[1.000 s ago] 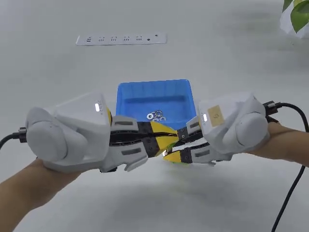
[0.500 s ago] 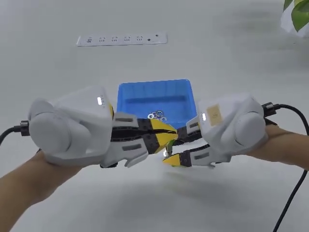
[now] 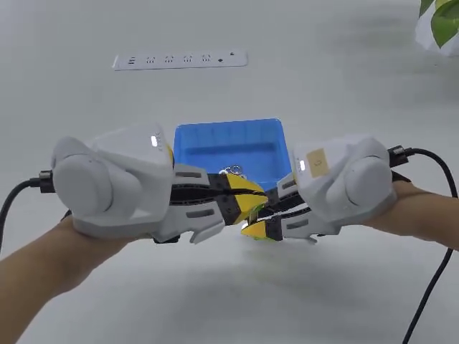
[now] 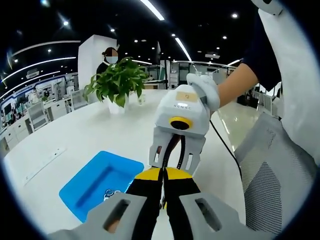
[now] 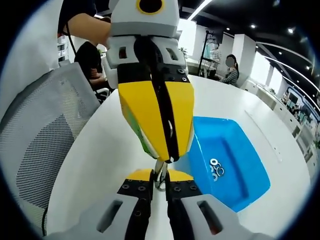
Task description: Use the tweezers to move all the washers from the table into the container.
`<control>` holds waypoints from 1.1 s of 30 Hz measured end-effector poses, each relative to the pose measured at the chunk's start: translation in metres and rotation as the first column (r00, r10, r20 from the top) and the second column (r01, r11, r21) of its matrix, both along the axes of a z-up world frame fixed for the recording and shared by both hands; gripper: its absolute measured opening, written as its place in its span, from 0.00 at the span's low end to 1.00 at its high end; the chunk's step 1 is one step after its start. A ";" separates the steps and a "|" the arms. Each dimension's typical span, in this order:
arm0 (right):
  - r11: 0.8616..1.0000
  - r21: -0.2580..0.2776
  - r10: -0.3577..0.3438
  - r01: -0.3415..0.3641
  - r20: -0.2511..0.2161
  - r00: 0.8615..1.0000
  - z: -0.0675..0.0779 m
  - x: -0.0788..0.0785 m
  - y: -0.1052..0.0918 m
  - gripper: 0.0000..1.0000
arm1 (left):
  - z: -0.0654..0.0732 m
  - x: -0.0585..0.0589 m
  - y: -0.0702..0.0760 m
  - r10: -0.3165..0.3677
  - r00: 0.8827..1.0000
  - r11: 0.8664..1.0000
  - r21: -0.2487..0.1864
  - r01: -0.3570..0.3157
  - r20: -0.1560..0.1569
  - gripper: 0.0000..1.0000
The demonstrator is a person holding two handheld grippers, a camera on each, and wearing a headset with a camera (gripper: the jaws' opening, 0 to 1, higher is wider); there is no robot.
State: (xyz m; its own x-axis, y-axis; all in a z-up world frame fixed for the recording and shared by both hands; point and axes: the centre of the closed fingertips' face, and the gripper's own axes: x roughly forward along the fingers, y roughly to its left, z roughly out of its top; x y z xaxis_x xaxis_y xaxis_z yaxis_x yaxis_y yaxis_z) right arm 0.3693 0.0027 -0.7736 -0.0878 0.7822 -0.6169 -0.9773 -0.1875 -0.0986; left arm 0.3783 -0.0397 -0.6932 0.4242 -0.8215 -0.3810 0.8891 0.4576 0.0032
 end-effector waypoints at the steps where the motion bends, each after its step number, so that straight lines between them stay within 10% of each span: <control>1: 1.000 0.000 -0.001 0.001 0.000 1.000 0.000 0.000 0.000 0.10 | 0.000 0.000 0.000 0.006 1.000 1.000 -0.003 -0.006 -0.007 0.05; 20: 0.999 0.031 -0.042 0.042 -0.010 0.999 0.011 0.004 0.002 0.10 | 0.007 -0.012 0.010 0.030 0.999 0.999 -0.012 -0.030 -0.027 0.23; 33: 0.997 0.065 -0.036 0.037 -0.005 0.999 0.045 0.000 0.005 0.10 | 0.014 -0.047 0.063 0.167 0.985 0.985 -0.041 -0.169 -0.053 0.39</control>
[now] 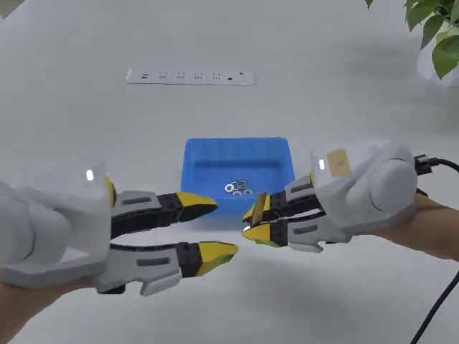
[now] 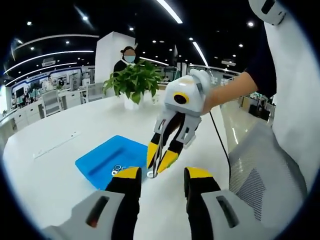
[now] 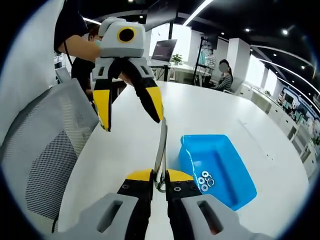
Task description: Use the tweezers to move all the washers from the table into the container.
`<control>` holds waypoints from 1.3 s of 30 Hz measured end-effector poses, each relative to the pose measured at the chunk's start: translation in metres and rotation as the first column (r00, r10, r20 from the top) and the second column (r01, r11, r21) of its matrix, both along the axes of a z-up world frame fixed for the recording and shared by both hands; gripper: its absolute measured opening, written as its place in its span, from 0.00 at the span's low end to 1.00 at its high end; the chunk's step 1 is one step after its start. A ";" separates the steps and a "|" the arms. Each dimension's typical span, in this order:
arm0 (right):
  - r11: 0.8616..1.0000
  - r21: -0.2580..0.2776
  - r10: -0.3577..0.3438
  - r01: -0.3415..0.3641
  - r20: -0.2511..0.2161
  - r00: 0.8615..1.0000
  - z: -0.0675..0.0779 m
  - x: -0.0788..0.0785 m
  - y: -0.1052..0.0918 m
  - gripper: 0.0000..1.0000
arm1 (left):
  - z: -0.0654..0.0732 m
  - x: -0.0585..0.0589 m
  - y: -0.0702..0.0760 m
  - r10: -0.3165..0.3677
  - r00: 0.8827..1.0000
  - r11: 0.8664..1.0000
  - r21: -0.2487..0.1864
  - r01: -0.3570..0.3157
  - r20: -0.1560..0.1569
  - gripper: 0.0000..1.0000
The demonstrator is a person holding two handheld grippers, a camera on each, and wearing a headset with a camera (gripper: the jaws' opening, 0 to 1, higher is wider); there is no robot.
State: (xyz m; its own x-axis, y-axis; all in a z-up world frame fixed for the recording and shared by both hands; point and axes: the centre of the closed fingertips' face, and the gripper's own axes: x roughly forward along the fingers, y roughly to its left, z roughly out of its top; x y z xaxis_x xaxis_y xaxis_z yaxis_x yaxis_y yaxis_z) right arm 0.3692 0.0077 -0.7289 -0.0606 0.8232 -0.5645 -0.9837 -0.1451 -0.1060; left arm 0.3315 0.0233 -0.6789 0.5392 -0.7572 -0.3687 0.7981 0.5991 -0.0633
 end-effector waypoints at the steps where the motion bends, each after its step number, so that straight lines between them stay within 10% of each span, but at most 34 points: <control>1: 1.000 0.004 -0.001 0.001 0.000 1.000 0.003 0.001 0.000 0.10 | 0.000 -0.002 0.005 0.015 1.000 1.000 0.003 -0.015 0.002 0.39; 17: 0.994 0.093 -0.052 0.050 0.018 0.998 0.053 0.046 0.026 0.10 | -0.005 -0.021 0.070 0.200 0.980 0.979 -0.031 -0.200 -0.009 0.43; 39: 0.996 -0.051 -0.075 0.075 0.008 0.997 -0.006 0.095 0.046 0.10 | -0.025 -0.030 0.080 0.236 0.970 0.971 -0.014 -0.237 -0.065 0.49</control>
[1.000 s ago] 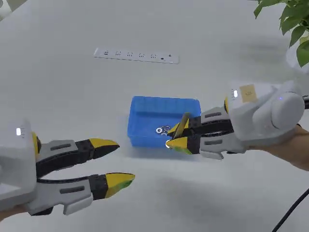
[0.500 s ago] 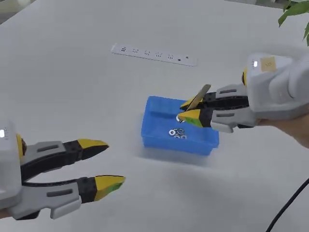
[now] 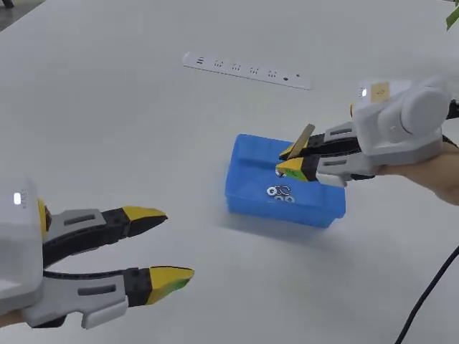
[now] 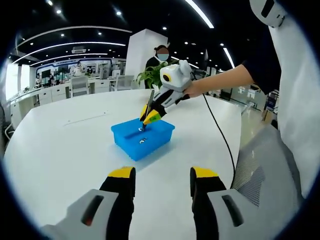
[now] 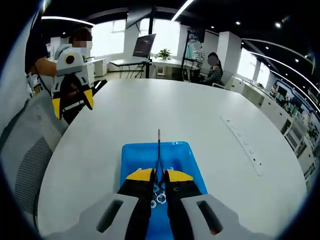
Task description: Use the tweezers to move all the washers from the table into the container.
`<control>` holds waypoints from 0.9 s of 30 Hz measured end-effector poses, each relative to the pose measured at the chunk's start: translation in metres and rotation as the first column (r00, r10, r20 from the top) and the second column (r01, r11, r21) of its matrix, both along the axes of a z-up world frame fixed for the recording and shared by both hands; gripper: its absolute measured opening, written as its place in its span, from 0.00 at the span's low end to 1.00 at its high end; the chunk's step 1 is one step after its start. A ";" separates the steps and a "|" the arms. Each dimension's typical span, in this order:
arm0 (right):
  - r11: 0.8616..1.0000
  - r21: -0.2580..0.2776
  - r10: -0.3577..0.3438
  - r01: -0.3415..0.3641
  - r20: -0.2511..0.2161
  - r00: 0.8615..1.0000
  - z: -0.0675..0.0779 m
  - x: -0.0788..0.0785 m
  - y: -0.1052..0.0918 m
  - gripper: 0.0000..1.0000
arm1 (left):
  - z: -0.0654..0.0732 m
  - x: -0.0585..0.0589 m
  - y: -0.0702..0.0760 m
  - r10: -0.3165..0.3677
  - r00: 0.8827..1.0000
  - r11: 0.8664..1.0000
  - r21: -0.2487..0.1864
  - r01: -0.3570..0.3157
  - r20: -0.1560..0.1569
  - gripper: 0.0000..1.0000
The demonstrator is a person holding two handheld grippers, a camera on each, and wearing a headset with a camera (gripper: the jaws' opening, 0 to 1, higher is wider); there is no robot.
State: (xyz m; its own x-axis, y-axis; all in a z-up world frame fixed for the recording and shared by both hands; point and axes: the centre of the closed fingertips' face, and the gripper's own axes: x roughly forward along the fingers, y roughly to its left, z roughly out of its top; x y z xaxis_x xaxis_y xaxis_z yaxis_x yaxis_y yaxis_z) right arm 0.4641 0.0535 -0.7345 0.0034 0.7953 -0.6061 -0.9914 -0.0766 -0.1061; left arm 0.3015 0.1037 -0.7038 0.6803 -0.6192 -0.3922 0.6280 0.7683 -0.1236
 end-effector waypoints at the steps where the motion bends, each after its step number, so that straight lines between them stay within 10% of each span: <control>1: 1.000 -0.004 0.003 -0.003 -0.003 1.000 -0.002 -0.001 0.000 0.10 | 0.000 0.000 0.000 0.001 1.000 1.000 -0.001 -0.001 -0.002 0.49; 27: 0.998 -0.067 0.013 -0.015 -0.027 1.000 -0.025 -0.006 -0.006 0.10 | -0.006 -0.007 0.004 0.016 1.000 1.000 -0.002 -0.016 -0.024 0.50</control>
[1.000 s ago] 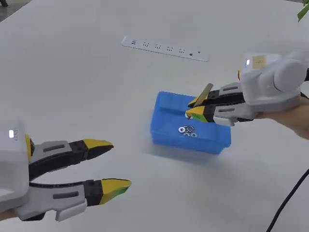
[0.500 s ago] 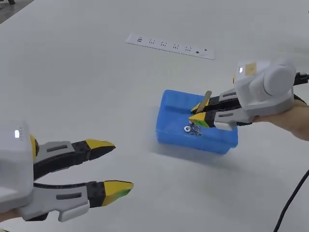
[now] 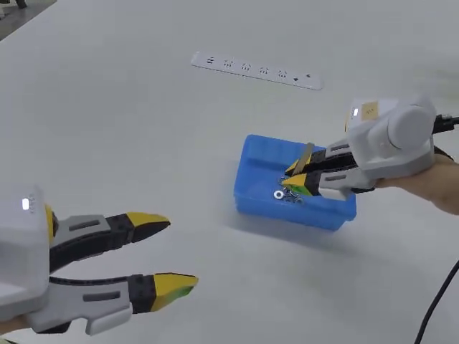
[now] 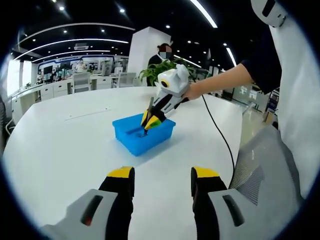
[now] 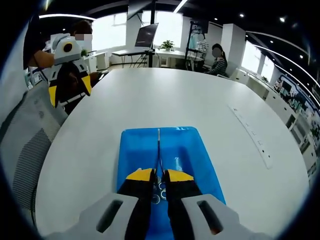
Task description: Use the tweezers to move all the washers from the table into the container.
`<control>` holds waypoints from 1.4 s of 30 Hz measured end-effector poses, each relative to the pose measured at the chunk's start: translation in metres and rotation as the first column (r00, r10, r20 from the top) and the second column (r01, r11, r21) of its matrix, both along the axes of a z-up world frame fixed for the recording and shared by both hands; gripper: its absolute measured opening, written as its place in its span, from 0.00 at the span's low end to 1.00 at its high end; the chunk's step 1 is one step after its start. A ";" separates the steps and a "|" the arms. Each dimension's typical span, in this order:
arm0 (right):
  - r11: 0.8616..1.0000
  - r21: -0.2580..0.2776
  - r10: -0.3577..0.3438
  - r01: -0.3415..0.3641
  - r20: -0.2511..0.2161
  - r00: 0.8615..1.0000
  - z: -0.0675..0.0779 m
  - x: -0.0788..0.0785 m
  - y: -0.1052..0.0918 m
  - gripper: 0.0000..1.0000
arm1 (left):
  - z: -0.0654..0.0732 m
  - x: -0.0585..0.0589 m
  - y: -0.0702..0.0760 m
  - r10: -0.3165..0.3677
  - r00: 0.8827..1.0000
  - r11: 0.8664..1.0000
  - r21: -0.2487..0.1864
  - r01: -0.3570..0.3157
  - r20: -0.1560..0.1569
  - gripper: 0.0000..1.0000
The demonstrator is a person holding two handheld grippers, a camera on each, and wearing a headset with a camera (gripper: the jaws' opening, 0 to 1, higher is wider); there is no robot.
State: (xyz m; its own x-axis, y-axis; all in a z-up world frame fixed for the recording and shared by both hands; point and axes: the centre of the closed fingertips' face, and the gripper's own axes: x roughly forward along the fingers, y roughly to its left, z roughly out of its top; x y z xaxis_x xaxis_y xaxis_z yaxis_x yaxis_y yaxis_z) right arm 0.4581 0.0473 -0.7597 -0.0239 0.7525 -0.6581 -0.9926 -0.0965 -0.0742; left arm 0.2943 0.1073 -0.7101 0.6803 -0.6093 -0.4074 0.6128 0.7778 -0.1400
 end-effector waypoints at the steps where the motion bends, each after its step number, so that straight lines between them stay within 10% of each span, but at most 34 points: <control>1: 1.000 -0.001 0.001 -0.001 0.000 1.000 0.000 0.000 0.000 0.10 | 0.000 0.000 -0.001 -0.002 1.000 1.000 -0.002 0.002 0.000 0.50; 8: 1.000 0.008 0.025 -0.025 0.023 0.999 0.009 -0.006 0.002 0.08 | 0.012 0.011 0.000 0.022 0.999 0.998 -0.059 -0.020 0.028 0.50; 12: 0.999 0.012 0.038 -0.039 0.030 0.999 0.013 -0.010 0.005 0.08 | 0.033 0.042 -0.003 0.042 0.995 0.994 -0.105 -0.032 0.091 0.50; 26: 0.997 0.005 0.078 -0.078 0.051 0.996 0.018 -0.014 0.009 0.08 | 0.047 0.144 -0.068 -0.142 0.968 0.989 -0.017 0.148 0.205 0.47; 42: 0.996 -0.012 0.091 -0.090 0.055 0.994 0.015 -0.017 0.002 0.08 | 0.043 0.153 -0.093 -0.328 0.927 0.945 0.054 0.324 0.183 0.20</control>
